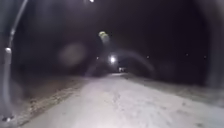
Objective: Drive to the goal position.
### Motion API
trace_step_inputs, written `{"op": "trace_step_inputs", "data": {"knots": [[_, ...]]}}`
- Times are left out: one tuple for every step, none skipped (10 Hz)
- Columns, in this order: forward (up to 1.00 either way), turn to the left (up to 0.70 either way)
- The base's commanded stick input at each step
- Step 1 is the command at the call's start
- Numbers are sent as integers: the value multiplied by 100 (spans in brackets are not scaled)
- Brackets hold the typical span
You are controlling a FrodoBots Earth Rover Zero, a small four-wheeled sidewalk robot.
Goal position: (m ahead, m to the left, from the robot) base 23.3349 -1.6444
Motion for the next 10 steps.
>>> {"op": "trace_step_inputs", "data": {"knots": [[70,0],[70,0],[70,0],[70,0],[70,0],[70,0],[70,0],[70,0],[70,0],[70,0]]}}
